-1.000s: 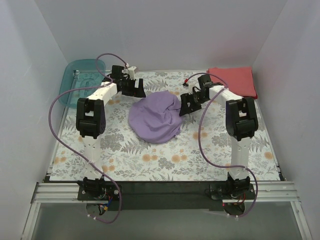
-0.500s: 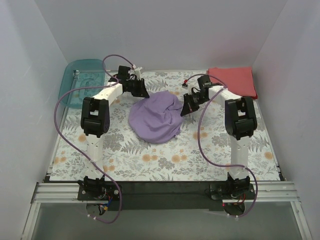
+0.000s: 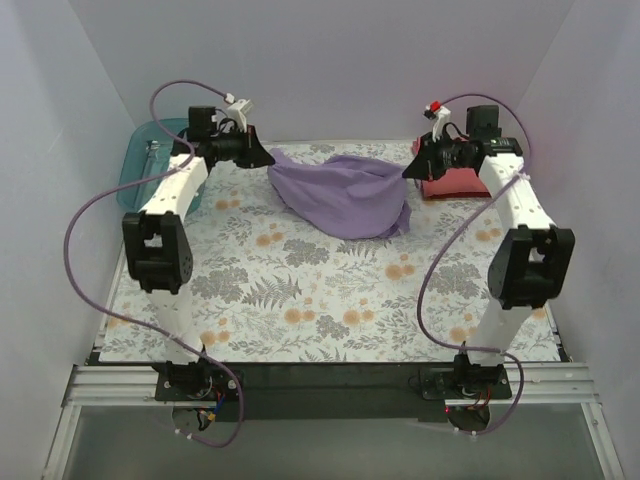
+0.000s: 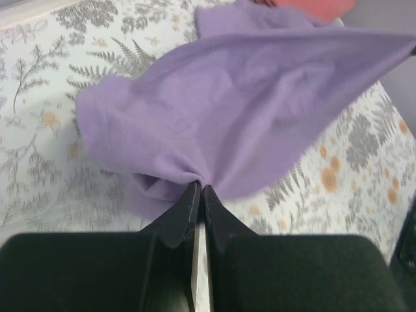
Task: Fold and stack the t-shirts
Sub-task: Flatten the tshirt out
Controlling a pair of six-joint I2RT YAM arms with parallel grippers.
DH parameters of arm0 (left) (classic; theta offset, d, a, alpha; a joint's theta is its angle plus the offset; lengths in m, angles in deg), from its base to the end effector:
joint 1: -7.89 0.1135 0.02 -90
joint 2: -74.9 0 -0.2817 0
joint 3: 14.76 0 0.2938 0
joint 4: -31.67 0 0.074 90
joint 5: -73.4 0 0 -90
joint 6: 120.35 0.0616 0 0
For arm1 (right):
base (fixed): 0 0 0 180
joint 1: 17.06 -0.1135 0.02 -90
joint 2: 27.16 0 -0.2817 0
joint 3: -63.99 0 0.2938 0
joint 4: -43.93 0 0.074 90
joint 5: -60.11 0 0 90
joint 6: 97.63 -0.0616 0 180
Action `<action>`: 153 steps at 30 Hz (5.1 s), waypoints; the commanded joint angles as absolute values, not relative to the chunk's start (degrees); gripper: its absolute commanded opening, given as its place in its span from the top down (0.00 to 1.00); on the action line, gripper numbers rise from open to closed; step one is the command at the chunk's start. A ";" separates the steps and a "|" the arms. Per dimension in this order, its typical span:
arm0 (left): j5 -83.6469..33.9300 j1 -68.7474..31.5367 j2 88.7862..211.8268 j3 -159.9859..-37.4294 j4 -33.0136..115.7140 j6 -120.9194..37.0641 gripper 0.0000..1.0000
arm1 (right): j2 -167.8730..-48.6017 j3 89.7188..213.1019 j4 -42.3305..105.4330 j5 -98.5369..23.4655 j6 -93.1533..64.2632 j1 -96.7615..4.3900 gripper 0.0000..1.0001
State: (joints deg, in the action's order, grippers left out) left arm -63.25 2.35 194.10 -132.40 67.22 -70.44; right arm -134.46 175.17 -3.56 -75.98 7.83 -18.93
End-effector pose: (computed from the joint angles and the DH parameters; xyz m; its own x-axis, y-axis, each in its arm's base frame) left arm 0.5370 -0.0971 0.2812 -0.8738 -0.3594 -0.3276 0.1055 0.5174 -0.8492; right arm 0.4797 0.0601 0.3218 -0.5194 -0.2019 -0.8303 -0.7081 0.6457 0.2859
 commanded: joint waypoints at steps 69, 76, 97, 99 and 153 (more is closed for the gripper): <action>-44.64 4.37 172.90 -96.67 77.73 -46.87 0.12 | -141.33 159.98 -14.96 -51.07 27.61 -23.91 0.43; -45.87 7.19 171.94 -95.36 78.17 -46.88 0.12 | -140.10 152.43 -11.71 -49.67 28.49 -26.19 0.49; -56.24 0.52 180.69 -106.07 74.32 -48.96 0.33 | -121.90 143.63 -21.29 -51.16 29.19 -18.82 0.99; -55.63 -0.36 184.13 -111.16 70.71 -53.97 0.39 | -121.38 142.31 -21.47 -51.78 29.20 -17.85 0.99; -57.90 -8.10 204.28 -128.67 71.40 -61.82 0.73 | -124.54 142.13 -22.61 -53.45 29.11 -17.59 0.99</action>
